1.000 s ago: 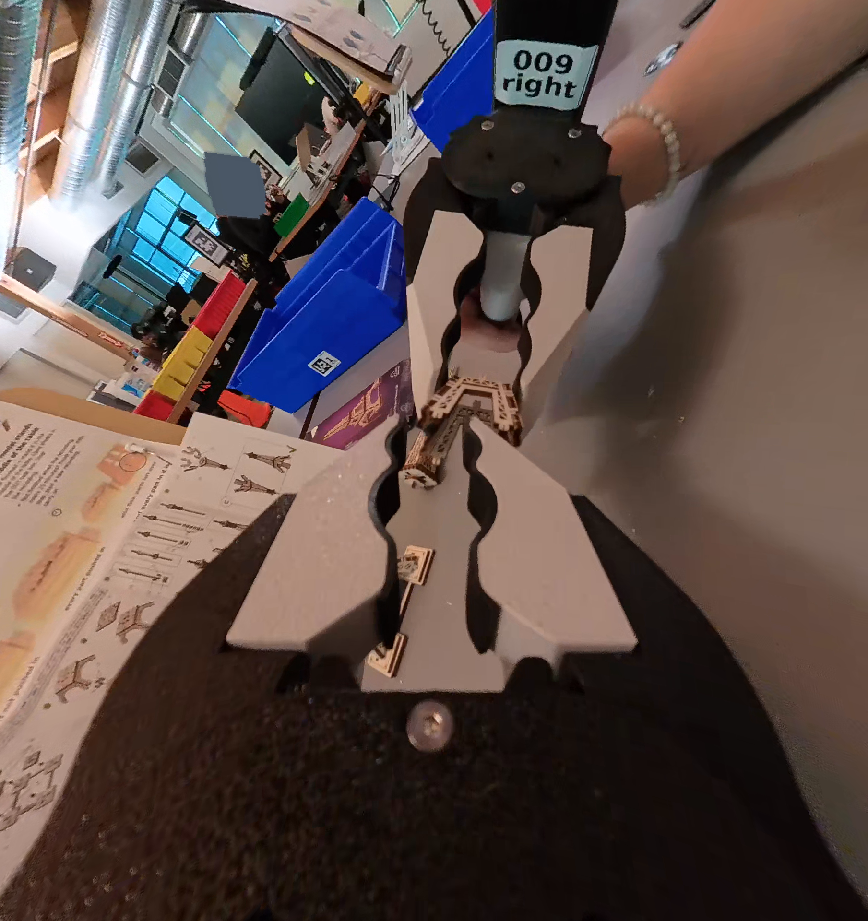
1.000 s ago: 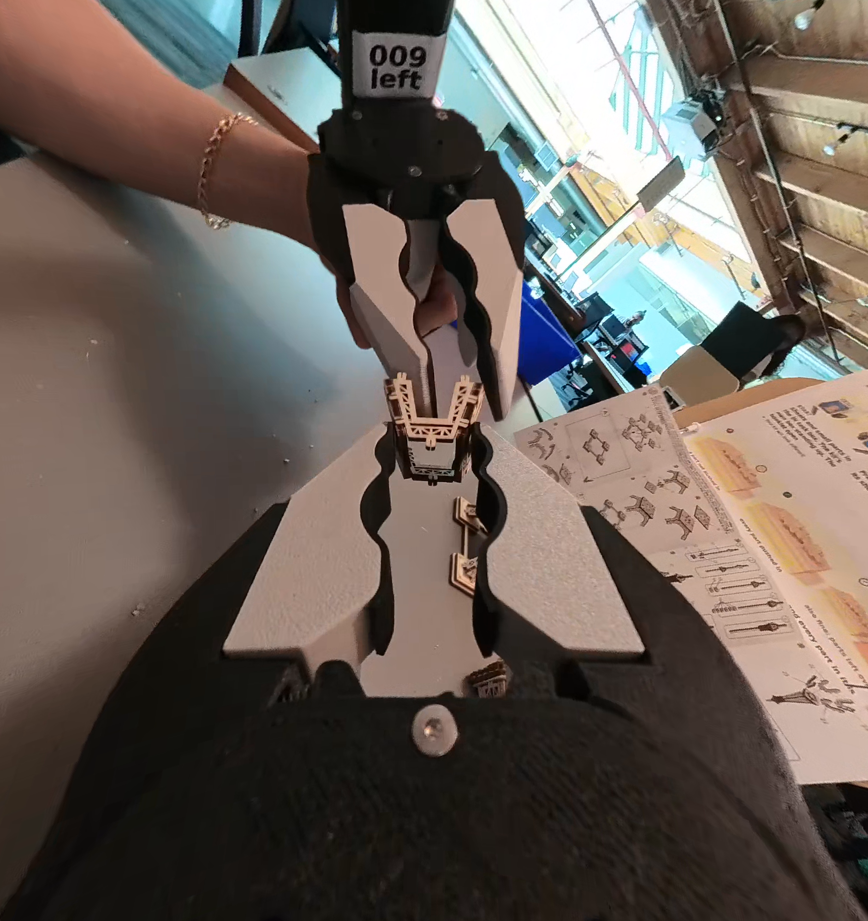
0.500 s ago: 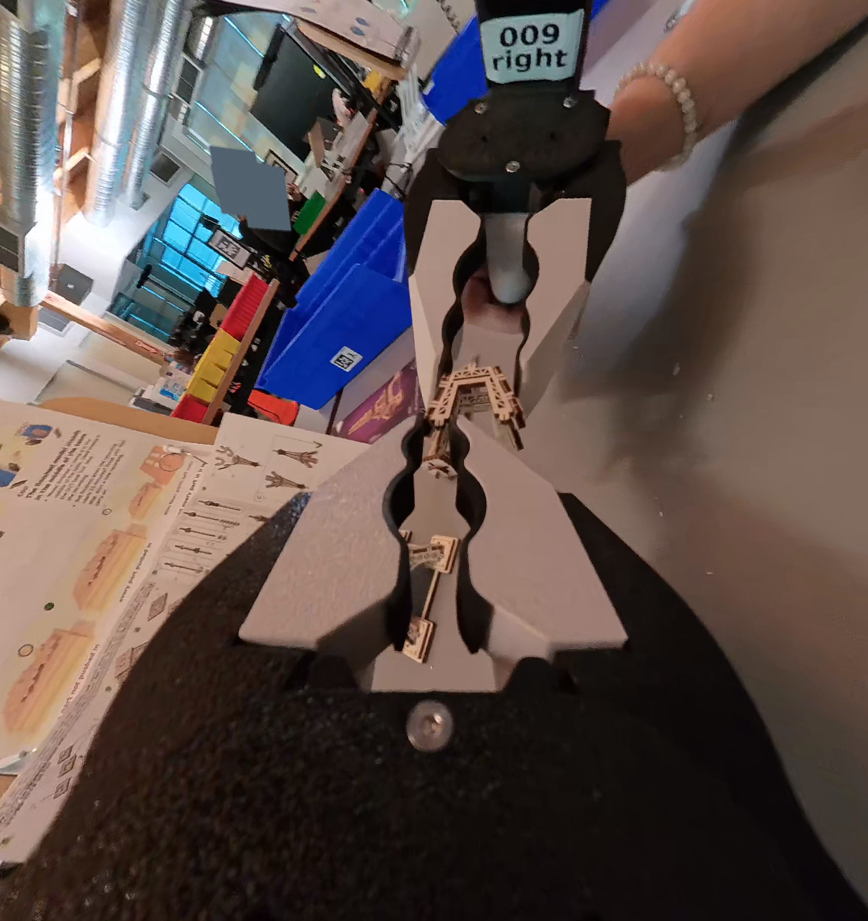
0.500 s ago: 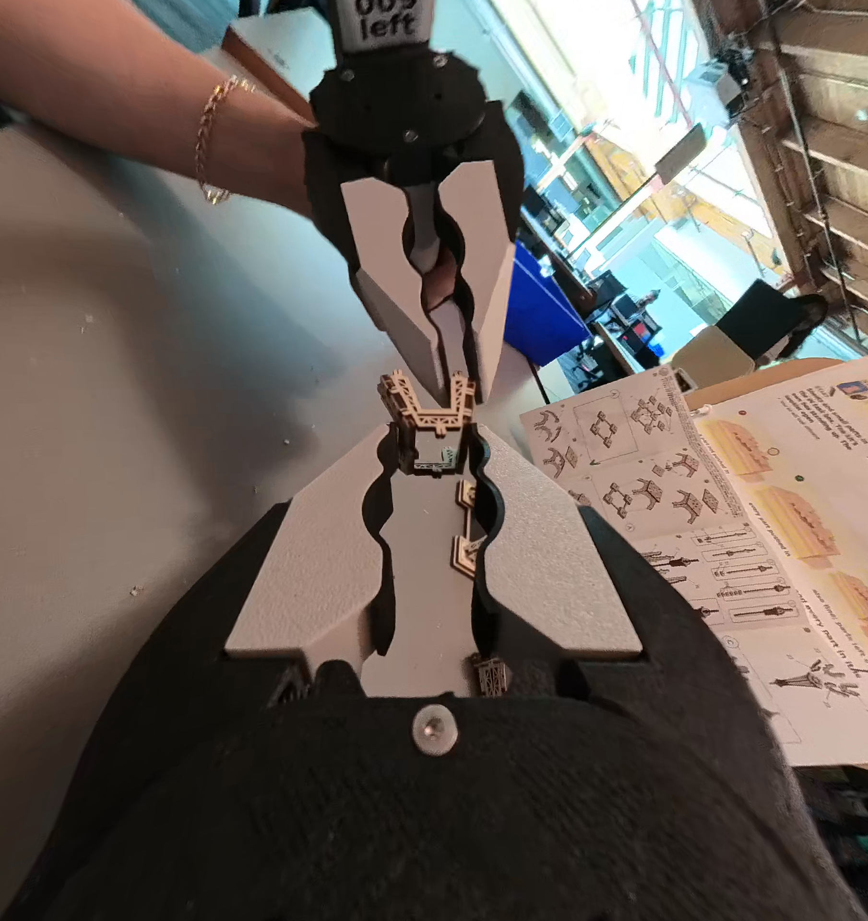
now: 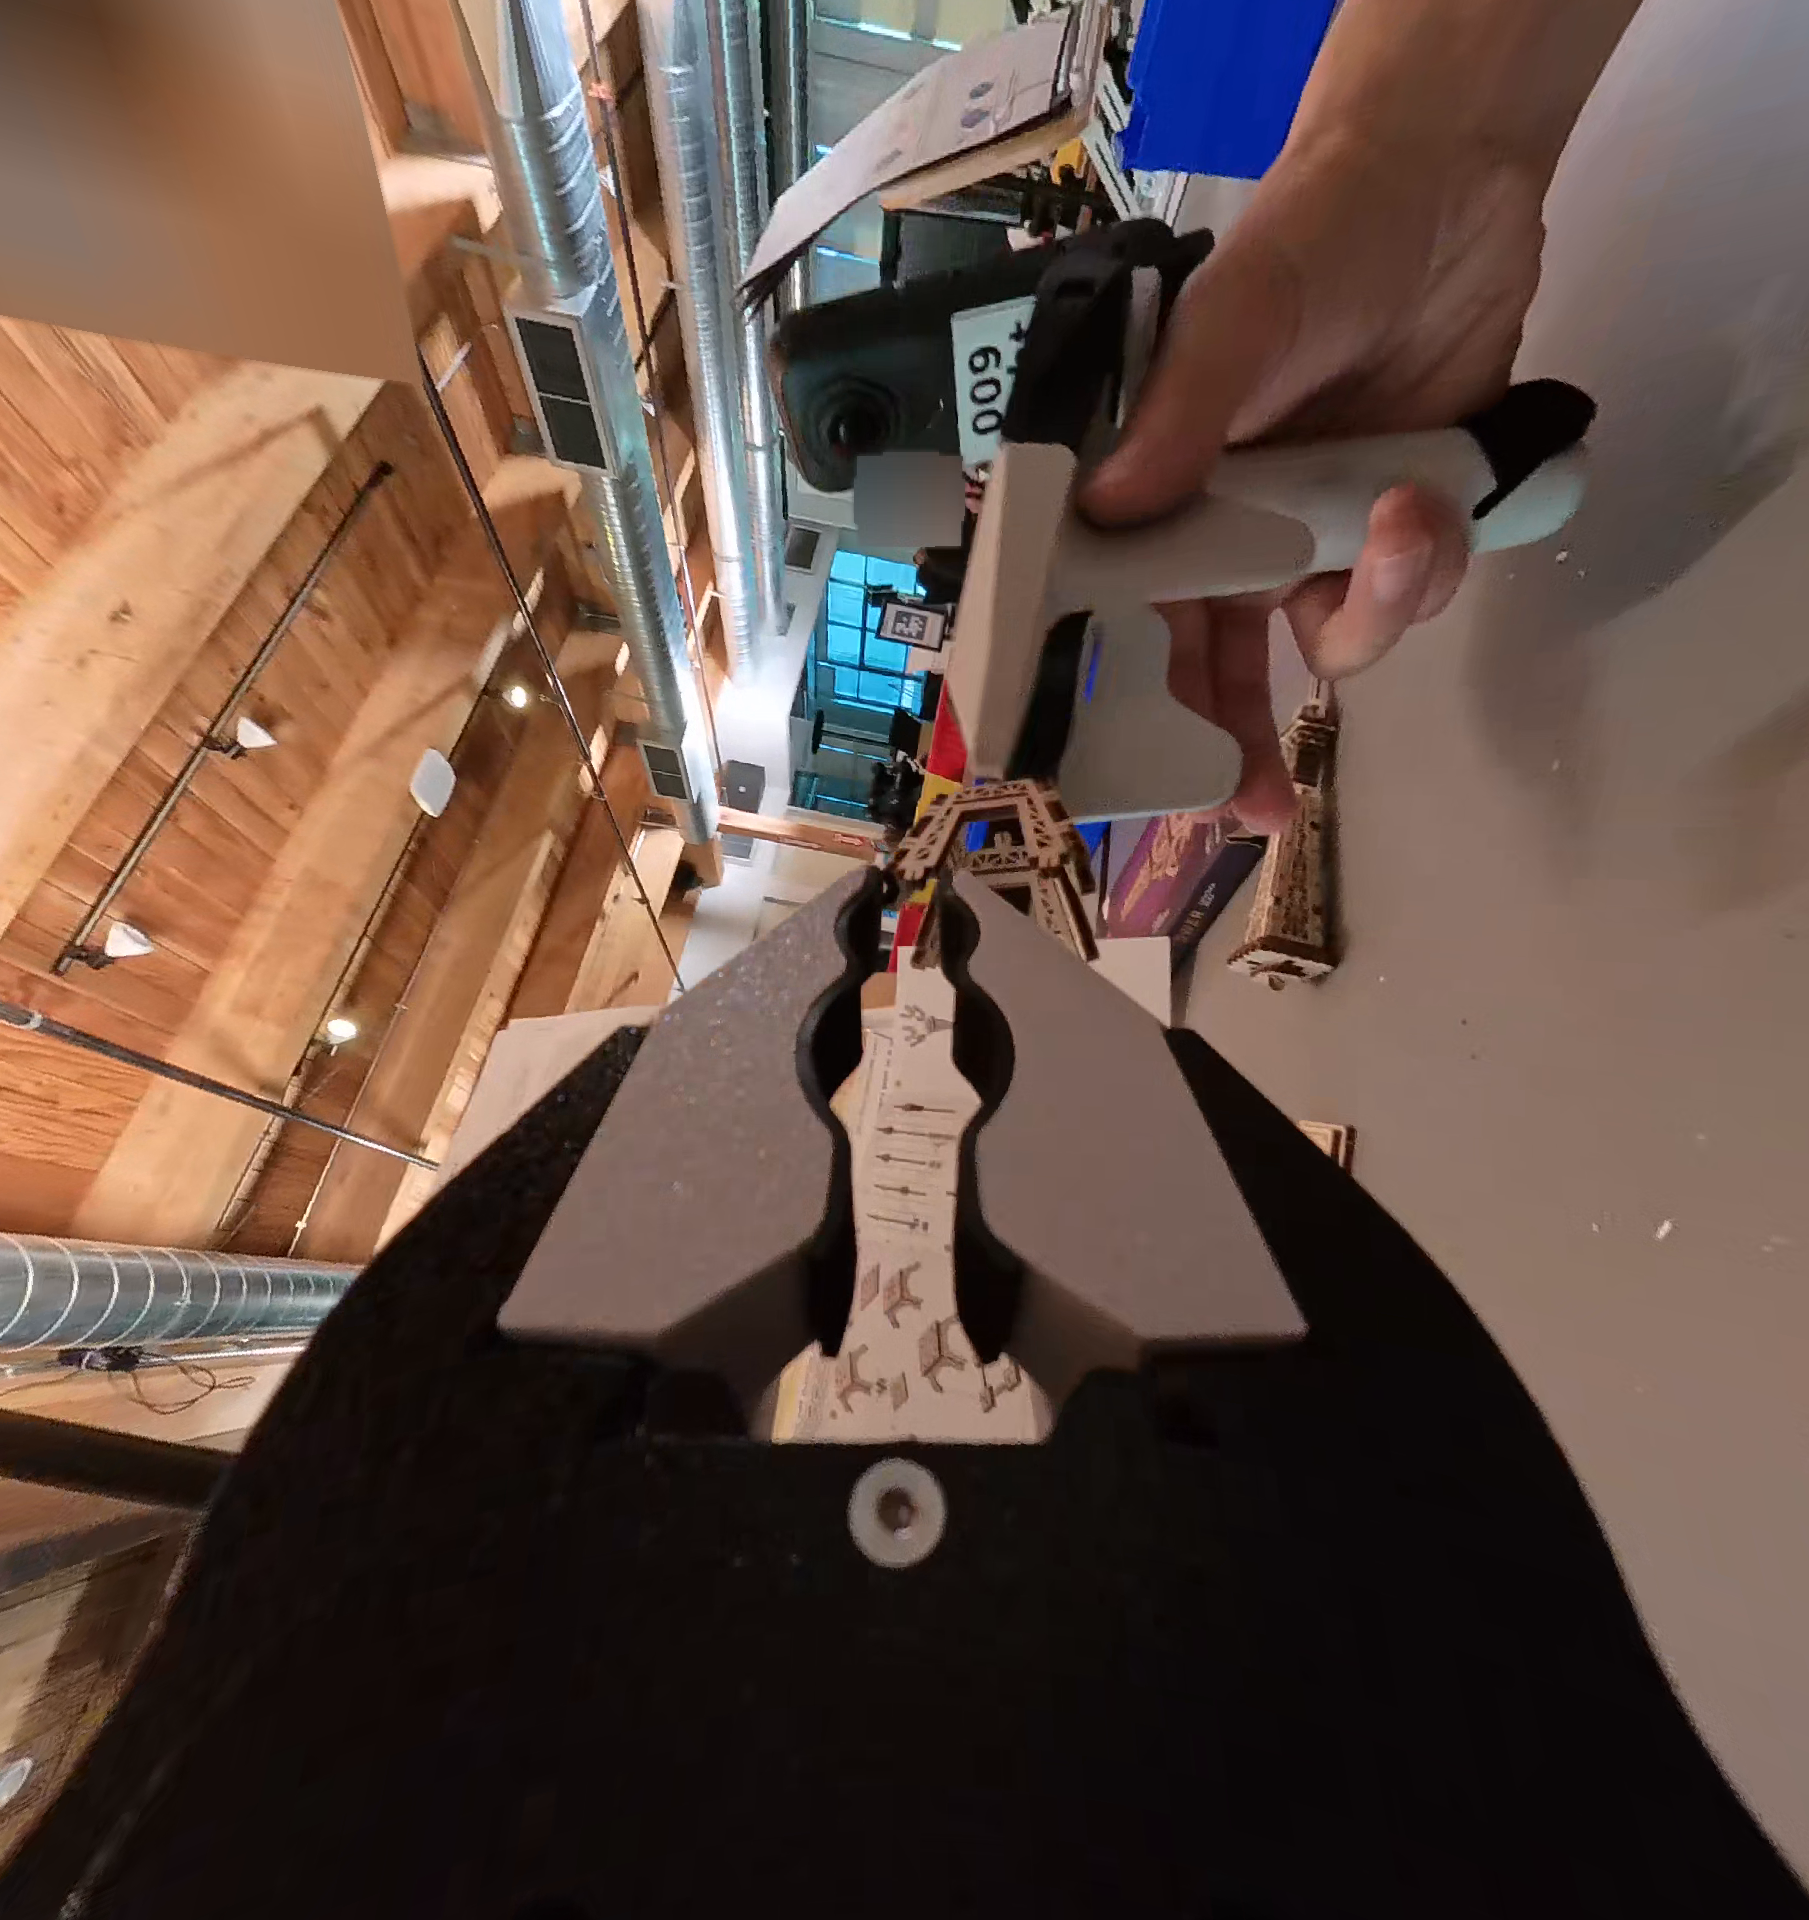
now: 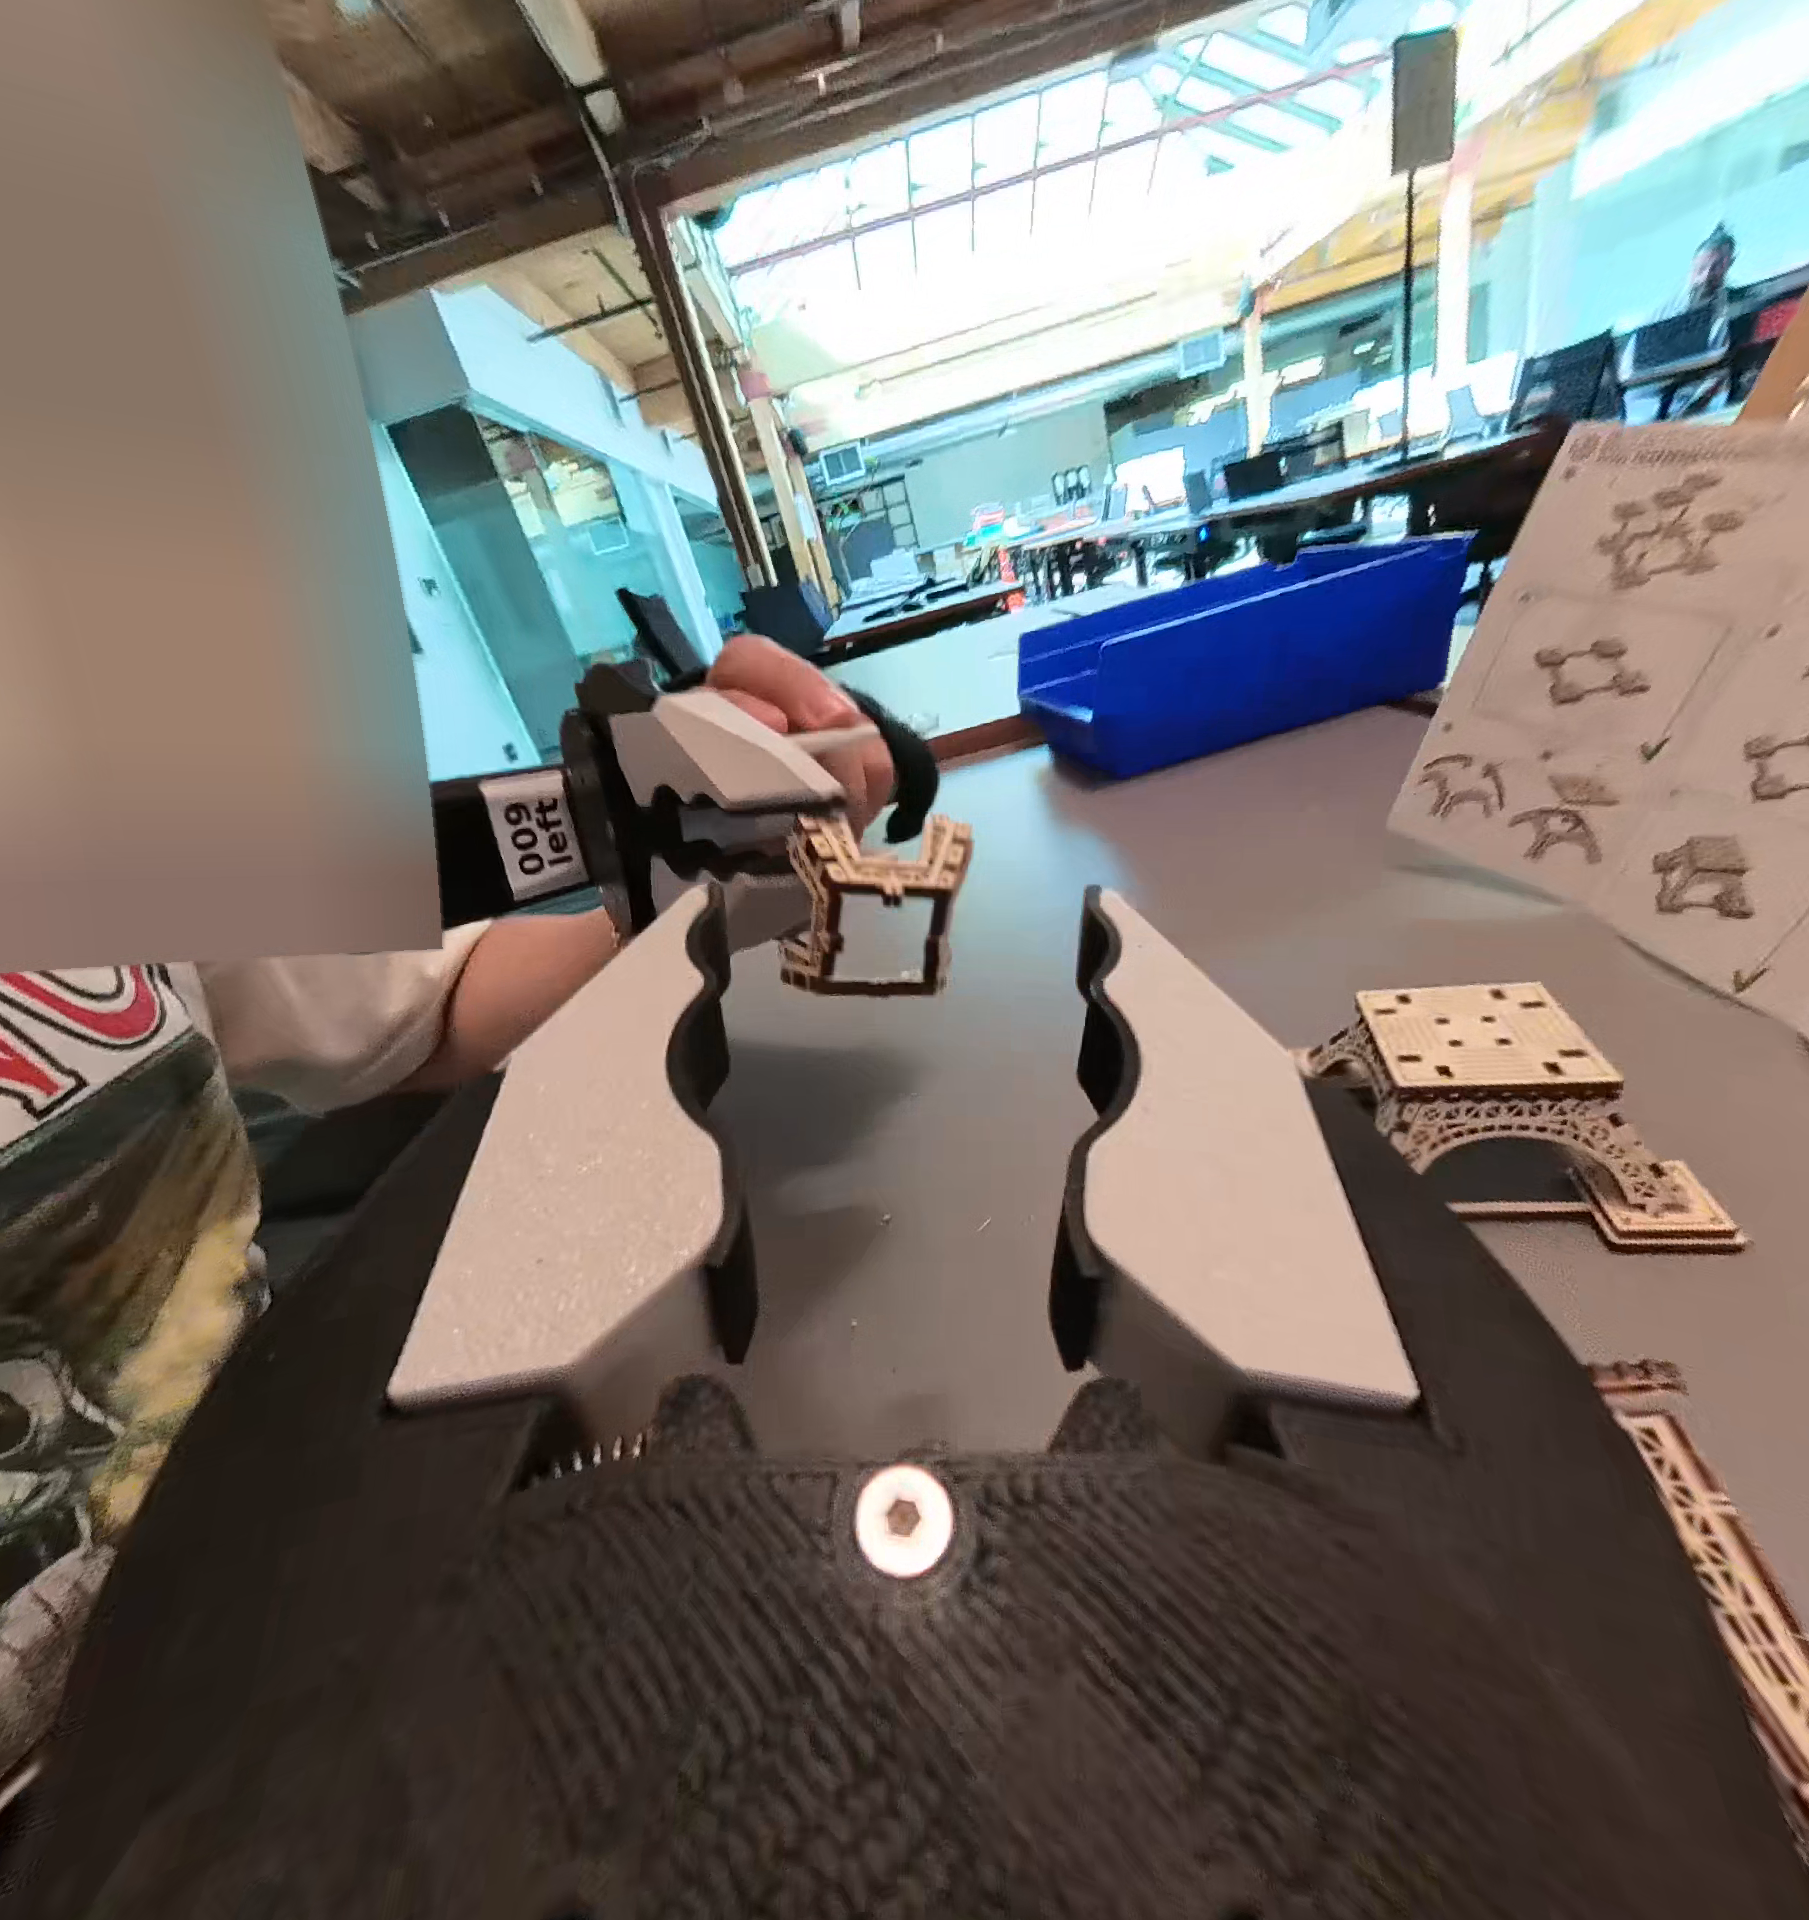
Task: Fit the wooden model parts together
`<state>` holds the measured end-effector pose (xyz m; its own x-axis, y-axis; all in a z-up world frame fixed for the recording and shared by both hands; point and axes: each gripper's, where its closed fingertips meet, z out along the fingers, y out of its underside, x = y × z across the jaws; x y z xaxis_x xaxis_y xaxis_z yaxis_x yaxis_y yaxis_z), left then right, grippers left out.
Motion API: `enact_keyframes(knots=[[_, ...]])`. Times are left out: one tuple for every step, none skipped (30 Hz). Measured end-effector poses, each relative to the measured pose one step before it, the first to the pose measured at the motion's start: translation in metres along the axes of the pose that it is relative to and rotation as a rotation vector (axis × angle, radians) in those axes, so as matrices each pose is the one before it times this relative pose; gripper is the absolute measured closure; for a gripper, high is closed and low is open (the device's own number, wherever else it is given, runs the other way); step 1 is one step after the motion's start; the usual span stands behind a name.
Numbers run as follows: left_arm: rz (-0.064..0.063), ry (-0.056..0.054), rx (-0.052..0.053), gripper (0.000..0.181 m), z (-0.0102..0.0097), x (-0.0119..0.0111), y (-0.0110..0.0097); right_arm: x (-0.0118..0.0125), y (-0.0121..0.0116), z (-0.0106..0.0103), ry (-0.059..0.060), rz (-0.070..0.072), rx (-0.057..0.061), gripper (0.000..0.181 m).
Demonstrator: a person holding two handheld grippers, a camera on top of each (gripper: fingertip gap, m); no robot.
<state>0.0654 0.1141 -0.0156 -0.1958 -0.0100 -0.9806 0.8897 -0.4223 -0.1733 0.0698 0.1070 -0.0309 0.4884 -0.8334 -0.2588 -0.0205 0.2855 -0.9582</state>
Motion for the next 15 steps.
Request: enact_keyframes(knots=[[-0.0003, -0.0046, 0.013, 0.175, -0.00072, -0.00119, -0.00235, -0.00138, 0.00357, 0.00085, -0.0085, -0.007, -0.0164, 0.114], [-0.0009, 0.0012, 0.0109, 0.175, -0.00039, -0.00002, -0.00191, -0.00203, 0.00292, 0.00077, -0.008, -0.0173, -0.0134, 0.12], [0.0061, -0.0016, 0.0022, 0.174, -0.00023, -0.00001, -0.00069, -0.00076, 0.00098, 0.00076, 0.0058, -0.0249, -0.0037, 0.126], [0.0165, -0.0062, -0.0076, 0.174, 0.00005, -0.00038, 0.00068, -0.00171, -0.00071, 0.00022, 0.003, -0.0287, 0.0087, 0.132], [0.017, -0.0016, -0.0088, 0.174, 0.00018, 0.00028, 0.00128, -0.00222, -0.00097, -0.00014, -0.0031, -0.0288, 0.0097, 0.139], [0.0058, 0.0048, -0.0027, 0.174, 0.00021, 0.00116, 0.00085, -0.00112, -0.00046, -0.00006, 0.0014, -0.0304, 0.0037, 0.147], [-0.0059, 0.0058, 0.0016, 0.173, 0.00012, 0.00124, 0.00045, 0.00051, 0.00051, 0.00003, 0.0095, -0.0383, -0.0051, 0.15], [-0.0147, -0.0012, 0.004, 0.17, 0.00011, -0.00006, 0.00008, 0.001, 0.00112, -0.00004, 0.0128, -0.0471, -0.0101, 0.151], [-0.0256, -0.0025, 0.0035, 0.164, 0.0003, -0.00079, 0.0002, 0.00123, 0.00066, -0.00057, 0.0155, -0.0541, -0.0087, 0.151], [-0.0353, 0.0143, -0.0024, 0.157, 0.00038, 0.001, 0.00123, 0.00333, 0.00072, -0.00083, 0.0321, -0.0614, -0.0103, 0.151], [-0.0349, 0.0238, -0.0058, 0.149, 0.00032, 0.00241, 0.00194, 0.00689, 0.00057, -0.0014, 0.0592, -0.0821, -0.0161, 0.151], [-0.0293, 0.0124, -0.0056, 0.145, 0.00028, 0.00089, 0.00219, 0.00886, 0.00001, -0.00228, 0.0787, -0.1189, -0.0189, 0.151], [-0.0242, 0.0106, -0.0071, 0.144, 0.00038, 0.00094, 0.00244, 0.0082, 0.00065, -0.00257, 0.0783, -0.1545, -0.0304, 0.151], [-0.0219, 0.0102, -0.0115, 0.144, 0.00053, 0.00099, 0.00274, 0.0052, 0.00321, -0.00173, 0.0551, -0.1833, -0.0523, 0.151], [-0.0189, 0.0045, -0.0164, 0.145, 0.001, 0.00038, 0.00312, 0.00362, 0.00481, -0.00096, 0.0464, -0.1956, -0.0661, 0.151]])
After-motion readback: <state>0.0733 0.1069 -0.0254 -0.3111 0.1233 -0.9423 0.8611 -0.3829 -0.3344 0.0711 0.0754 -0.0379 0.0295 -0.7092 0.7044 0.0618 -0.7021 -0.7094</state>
